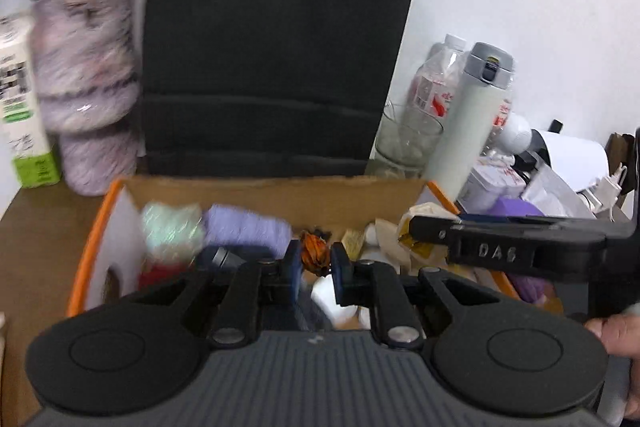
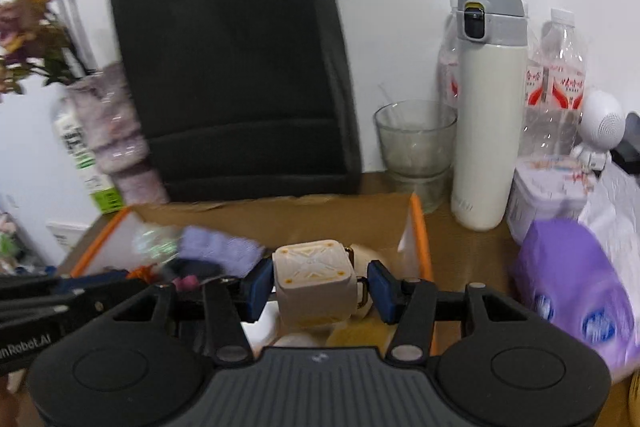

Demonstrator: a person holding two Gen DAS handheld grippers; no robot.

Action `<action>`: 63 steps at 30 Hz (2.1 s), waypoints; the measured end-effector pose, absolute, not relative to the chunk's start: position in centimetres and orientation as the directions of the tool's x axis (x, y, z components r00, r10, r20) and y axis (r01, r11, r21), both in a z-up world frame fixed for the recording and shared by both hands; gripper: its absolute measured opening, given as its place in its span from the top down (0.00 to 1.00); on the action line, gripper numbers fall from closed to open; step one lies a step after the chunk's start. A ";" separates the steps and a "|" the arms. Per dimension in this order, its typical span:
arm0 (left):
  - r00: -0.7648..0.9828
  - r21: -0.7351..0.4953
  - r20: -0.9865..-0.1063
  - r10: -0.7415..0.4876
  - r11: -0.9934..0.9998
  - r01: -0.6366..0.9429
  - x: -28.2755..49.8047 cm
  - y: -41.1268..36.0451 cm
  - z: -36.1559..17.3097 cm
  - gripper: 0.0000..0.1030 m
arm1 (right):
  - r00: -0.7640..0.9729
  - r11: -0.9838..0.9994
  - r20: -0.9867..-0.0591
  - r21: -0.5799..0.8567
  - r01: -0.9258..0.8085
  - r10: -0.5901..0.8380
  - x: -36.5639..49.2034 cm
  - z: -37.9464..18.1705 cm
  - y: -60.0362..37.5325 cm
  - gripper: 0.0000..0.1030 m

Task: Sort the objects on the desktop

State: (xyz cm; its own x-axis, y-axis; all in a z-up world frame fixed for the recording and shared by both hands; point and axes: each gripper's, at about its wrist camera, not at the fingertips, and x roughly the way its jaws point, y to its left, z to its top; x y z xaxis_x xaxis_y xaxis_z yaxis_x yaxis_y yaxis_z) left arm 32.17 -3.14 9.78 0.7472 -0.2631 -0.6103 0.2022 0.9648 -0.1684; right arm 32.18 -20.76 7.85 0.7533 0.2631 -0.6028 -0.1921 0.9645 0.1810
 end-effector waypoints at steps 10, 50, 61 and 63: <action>0.715 -0.078 -0.682 -0.153 0.988 0.137 39.4 -4.6 7.4 0.62 | 0.749 0.983 -0.636 0.109 -0.147 0.183 38.2 7.1 -20.5 0.38; 0.789 0.030 -0.615 0.000 0.999 0.023 -4.1 -1.3 3.8 0.00 | 0.686 0.957 -0.669 0.163 -0.242 0.287 -3.3 2.3 -21.6 0.11; 0.744 -0.070 -0.665 -0.070 0.997 0.032 -10.6 1.1 4.5 0.00 | 0.746 0.952 -0.596 0.132 -0.275 0.298 -12.0 4.7 -22.9 0.09; 0.735 -0.092 -0.674 -0.077 0.996 0.021 -10.3 0.9 4.2 0.00 | 0.731 0.951 -0.611 0.139 -0.277 0.302 -12.2 4.4 -22.8 0.09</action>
